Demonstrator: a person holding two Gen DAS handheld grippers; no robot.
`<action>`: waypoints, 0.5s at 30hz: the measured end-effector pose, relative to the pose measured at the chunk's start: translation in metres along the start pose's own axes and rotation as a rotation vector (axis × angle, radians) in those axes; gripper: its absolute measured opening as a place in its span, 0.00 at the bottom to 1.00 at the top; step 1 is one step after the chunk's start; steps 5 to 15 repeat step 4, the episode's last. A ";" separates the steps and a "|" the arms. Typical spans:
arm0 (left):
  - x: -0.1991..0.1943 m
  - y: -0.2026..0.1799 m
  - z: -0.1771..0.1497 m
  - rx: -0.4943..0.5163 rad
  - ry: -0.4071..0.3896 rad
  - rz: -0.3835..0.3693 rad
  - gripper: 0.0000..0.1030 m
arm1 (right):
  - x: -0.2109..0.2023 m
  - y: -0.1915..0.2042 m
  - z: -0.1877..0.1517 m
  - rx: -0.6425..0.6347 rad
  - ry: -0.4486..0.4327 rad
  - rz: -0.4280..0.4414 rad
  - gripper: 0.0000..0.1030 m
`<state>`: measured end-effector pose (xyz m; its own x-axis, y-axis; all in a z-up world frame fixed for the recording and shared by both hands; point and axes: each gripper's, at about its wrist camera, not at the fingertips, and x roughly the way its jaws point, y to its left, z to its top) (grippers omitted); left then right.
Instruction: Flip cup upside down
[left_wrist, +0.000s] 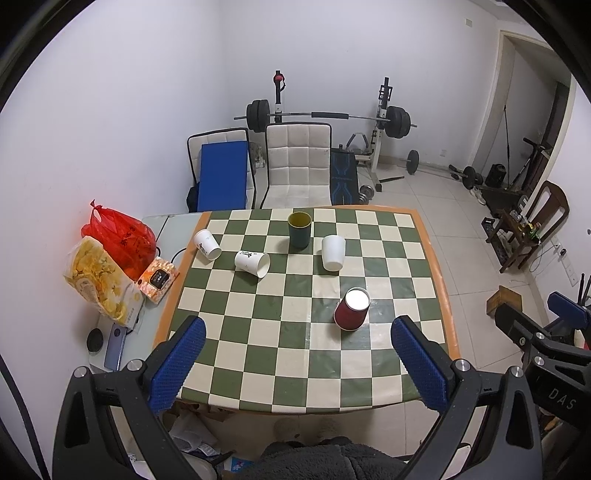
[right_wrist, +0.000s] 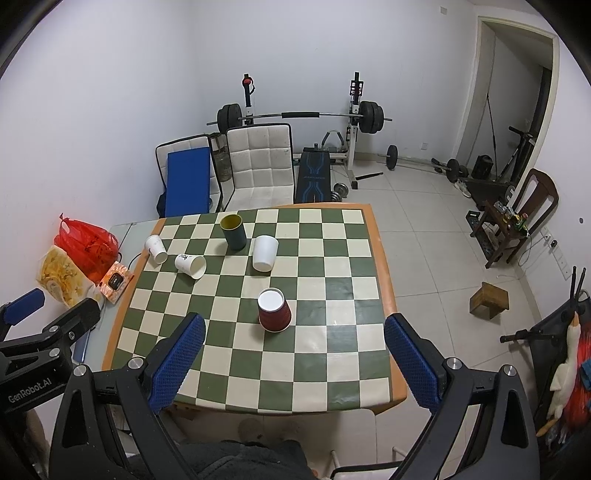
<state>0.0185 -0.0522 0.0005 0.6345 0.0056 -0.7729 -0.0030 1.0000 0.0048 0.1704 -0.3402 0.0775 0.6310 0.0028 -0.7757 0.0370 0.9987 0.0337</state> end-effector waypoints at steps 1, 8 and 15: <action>0.000 0.001 0.000 -0.002 -0.001 0.000 1.00 | 0.001 0.001 0.000 -0.001 0.000 0.001 0.97; 0.000 0.001 0.000 0.000 0.000 -0.002 1.00 | 0.002 -0.001 0.000 0.003 -0.002 0.001 0.97; 0.000 0.001 0.000 0.000 0.000 -0.002 1.00 | 0.002 -0.001 0.000 0.003 -0.002 0.001 0.97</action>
